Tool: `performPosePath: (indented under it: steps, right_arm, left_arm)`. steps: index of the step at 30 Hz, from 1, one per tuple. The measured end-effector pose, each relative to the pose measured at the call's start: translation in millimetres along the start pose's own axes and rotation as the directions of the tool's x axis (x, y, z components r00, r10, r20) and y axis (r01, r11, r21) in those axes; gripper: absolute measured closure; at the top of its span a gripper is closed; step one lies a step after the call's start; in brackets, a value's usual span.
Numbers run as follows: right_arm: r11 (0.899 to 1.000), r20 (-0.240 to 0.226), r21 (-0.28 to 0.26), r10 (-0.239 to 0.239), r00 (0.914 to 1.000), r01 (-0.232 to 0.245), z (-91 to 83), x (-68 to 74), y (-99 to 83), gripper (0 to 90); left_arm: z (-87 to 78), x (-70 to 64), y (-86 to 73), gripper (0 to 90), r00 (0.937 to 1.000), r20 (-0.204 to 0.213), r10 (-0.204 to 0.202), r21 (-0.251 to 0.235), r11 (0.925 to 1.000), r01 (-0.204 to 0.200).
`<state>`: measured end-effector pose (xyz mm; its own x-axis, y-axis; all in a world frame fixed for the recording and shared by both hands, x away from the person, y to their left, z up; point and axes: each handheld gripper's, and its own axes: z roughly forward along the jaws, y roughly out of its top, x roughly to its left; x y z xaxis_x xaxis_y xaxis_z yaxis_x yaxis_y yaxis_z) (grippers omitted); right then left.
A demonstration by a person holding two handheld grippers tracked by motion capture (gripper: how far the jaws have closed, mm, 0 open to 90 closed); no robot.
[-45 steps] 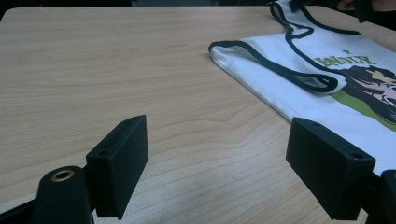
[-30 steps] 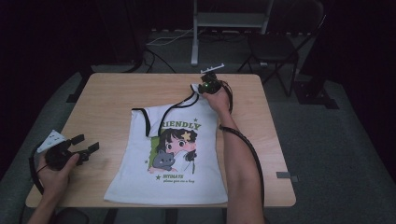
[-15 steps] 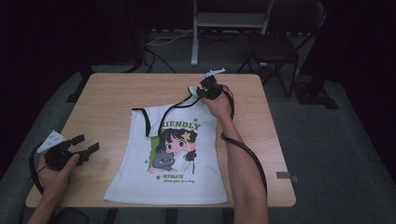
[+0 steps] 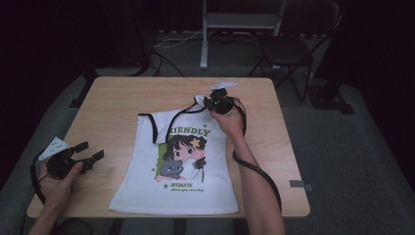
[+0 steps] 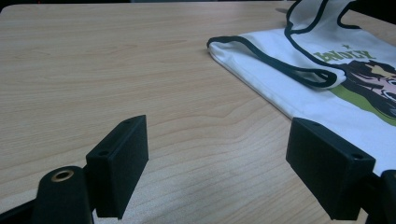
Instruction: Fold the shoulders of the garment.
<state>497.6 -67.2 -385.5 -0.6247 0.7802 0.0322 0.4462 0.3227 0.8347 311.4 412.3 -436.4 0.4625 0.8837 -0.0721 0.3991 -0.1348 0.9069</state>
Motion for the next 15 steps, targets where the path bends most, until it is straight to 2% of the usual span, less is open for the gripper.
performPosePath:
  steps: [15]
  right_arm:
    - [0.999, -0.024, 0.013, -0.048, 0.9986, 0.048, -6.3, 16.3, -13.0, 85.6]
  left_arm:
    - [-0.5, 0.7, -0.2, 20.4, 1.0, 0.001, -0.005, -0.002, 1.0, 0.005]
